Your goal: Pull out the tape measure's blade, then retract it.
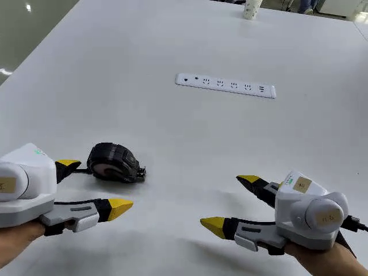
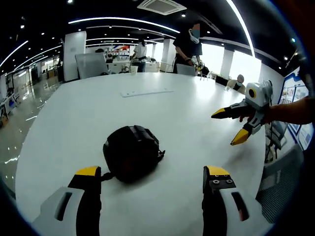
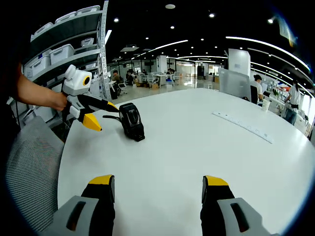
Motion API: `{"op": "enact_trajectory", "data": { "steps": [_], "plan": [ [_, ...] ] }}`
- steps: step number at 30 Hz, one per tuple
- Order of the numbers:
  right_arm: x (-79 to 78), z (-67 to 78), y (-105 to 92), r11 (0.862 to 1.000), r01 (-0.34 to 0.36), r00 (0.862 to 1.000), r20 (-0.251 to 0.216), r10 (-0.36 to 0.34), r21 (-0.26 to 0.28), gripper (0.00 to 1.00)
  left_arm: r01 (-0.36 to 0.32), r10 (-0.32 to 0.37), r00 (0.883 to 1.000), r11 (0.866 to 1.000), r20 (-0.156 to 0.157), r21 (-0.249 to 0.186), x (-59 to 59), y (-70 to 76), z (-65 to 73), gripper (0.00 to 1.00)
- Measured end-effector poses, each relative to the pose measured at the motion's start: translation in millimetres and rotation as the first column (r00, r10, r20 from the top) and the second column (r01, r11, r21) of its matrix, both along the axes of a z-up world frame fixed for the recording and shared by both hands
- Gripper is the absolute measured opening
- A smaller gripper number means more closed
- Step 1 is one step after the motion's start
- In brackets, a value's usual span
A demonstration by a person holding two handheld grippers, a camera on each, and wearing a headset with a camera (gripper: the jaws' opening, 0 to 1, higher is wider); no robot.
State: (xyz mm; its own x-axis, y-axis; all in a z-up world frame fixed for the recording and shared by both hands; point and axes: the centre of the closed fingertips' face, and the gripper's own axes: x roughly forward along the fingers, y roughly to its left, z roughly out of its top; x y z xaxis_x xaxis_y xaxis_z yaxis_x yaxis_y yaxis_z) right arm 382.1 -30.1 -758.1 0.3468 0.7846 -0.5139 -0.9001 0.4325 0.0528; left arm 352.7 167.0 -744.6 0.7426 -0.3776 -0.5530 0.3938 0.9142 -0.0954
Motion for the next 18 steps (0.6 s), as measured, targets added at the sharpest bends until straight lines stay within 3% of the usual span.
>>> {"op": "enact_trajectory", "data": {
  "steps": [4,10,18],
  "plan": [
    [-2.0,3.6,-2.8,0.999,0.023,1.000,0.009,-0.023,0.032,0.77,0.026,-0.027,0.999,0.999,0.021,0.022,-3.8,0.3,-0.3,0.86],
    [-6.2,4.4,-6.9,0.998,0.044,0.999,0.016,-0.045,0.045,0.81,0.039,-0.040,0.999,0.999,0.022,0.036,-10.9,2.0,-2.7,0.90],
    [-12.9,8.3,-12.0,0.995,0.070,0.997,0.026,-0.072,0.064,0.90,0.080,-0.080,0.995,0.997,0.064,0.003,-17.9,-6.7,7.2,0.97]
  ]
}}
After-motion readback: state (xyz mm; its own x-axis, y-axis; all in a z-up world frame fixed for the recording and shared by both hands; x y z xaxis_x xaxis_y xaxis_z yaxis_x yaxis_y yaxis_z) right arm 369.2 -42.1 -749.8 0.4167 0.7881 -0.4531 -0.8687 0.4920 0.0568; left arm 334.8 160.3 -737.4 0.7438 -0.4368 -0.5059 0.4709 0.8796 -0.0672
